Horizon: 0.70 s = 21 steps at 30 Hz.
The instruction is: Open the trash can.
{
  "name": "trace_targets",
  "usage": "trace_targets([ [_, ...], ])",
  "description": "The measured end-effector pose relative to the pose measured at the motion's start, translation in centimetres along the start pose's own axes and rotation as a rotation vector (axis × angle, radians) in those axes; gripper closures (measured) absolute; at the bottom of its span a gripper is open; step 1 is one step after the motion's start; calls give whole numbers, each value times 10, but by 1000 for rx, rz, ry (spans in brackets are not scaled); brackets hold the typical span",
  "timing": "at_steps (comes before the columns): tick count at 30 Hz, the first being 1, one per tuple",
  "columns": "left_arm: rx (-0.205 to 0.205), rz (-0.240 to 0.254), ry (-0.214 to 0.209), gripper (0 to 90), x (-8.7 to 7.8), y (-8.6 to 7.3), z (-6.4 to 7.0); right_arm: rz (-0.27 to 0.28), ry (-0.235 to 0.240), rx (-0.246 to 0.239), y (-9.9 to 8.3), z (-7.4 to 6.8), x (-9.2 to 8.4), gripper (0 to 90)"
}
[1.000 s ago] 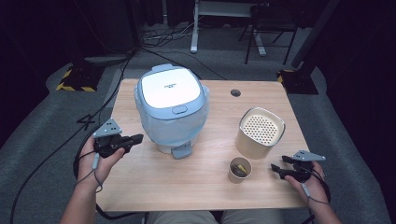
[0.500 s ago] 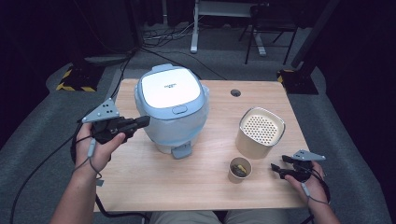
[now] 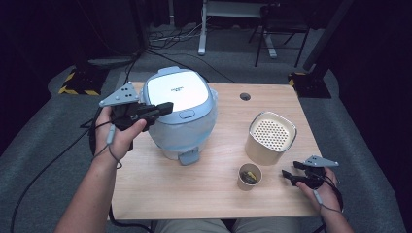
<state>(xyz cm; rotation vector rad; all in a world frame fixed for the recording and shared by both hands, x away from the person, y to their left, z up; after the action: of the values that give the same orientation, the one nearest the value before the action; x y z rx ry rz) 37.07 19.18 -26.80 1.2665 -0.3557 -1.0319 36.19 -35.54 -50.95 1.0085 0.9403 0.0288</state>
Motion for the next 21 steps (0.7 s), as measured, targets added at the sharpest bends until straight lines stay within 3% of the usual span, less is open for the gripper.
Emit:
trace_targets([
  [17, 71, -58, 32, 900, 44, 8, 15, 0, 0, 0, 0, 0, 0, 336],
  [21, 65, -79, 54, 900, 52, 7, 14, 0, 0, 0, 0, 0, 0, 336],
])
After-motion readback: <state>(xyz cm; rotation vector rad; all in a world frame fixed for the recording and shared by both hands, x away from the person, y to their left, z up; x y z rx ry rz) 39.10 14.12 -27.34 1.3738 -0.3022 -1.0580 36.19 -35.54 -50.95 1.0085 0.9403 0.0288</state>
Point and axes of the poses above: each handheld gripper's, and its own axes: x roughly forward along the jaws, y roughly out of its top, z roughly to its right, the point moved 1 cm from there along x, roughly forward along the jaws, and after that the axes turned 15 degrees about -x, right-handed, at the moved point
